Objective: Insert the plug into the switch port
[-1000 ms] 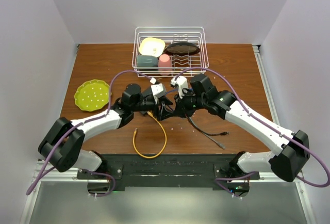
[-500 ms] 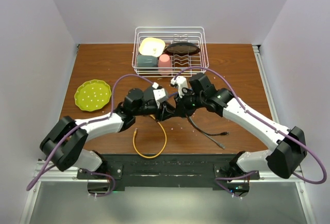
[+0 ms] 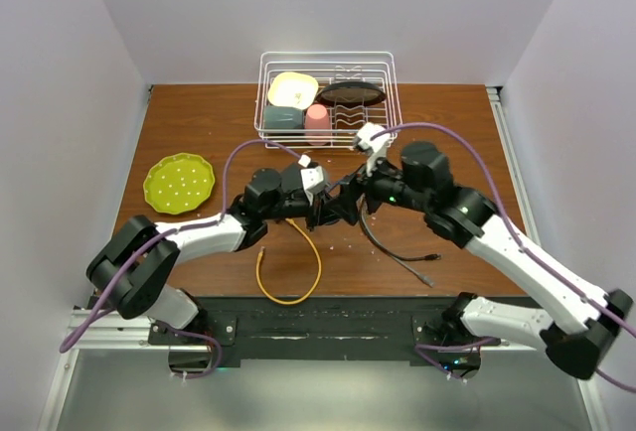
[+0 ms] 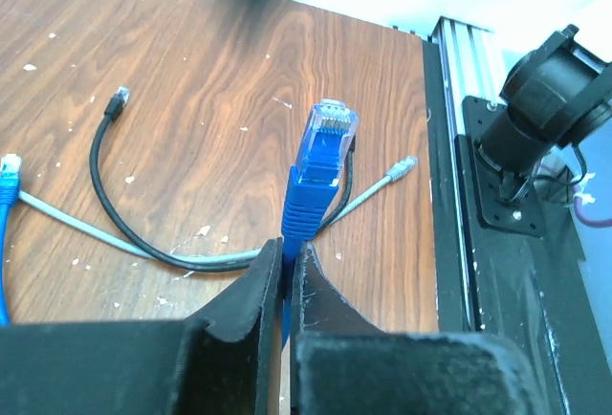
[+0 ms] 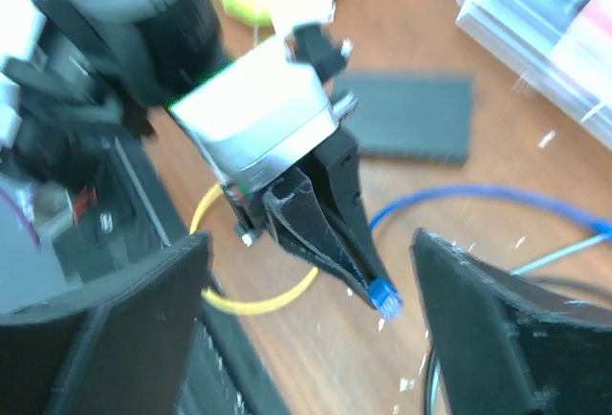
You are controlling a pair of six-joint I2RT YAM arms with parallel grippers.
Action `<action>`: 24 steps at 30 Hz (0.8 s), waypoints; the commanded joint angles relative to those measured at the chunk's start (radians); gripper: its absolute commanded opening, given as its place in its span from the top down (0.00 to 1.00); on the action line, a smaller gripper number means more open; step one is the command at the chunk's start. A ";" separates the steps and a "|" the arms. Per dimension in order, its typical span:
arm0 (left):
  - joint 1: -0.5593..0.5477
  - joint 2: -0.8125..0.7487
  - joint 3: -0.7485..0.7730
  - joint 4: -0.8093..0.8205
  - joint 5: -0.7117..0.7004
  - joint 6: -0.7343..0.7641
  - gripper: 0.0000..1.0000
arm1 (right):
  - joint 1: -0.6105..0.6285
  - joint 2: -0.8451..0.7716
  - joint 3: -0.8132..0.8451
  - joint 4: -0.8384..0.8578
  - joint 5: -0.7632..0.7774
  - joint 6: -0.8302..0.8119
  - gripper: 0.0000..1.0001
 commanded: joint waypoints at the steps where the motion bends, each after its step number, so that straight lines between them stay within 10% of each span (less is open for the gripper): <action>1: 0.035 -0.036 -0.038 0.144 0.032 -0.069 1.00 | 0.002 -0.127 -0.054 0.165 0.118 0.045 0.04; 24: 0.170 -0.240 -0.190 0.779 0.284 -0.537 1.00 | 0.000 -0.233 -0.304 0.581 -0.201 0.126 0.09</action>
